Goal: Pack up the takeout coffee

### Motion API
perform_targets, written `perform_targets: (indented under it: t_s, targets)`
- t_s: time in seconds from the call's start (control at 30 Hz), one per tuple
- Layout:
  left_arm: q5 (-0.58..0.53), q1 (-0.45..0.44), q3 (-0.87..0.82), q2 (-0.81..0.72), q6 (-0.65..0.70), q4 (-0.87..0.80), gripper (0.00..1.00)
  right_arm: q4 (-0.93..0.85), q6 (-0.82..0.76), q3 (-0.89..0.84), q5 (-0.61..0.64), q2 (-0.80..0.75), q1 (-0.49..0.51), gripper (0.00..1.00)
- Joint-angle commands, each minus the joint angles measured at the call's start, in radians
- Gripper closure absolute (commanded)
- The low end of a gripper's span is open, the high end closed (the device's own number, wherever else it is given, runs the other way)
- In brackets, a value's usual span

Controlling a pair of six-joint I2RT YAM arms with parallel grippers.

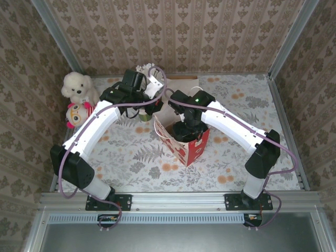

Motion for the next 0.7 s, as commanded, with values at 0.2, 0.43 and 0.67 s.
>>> perform_targets:
  t_s: [0.2, 0.43, 0.67]
  targets:
    - [0.003, 0.017, -0.018, -0.019, -0.042, 0.052, 1.0, 0.012, -0.029, -0.023, 0.009, -0.019, -0.002, 0.61]
    - [0.019, 0.018, -0.045, -0.032, -0.077, 0.09, 1.0, 0.062, -0.04, -0.064, 0.001, -0.011, -0.004, 0.62]
    - [0.015, 0.02, -0.07, -0.056, -0.079, 0.123, 1.0, 0.062, -0.036, -0.073, 0.024, 0.008, -0.007, 0.62]
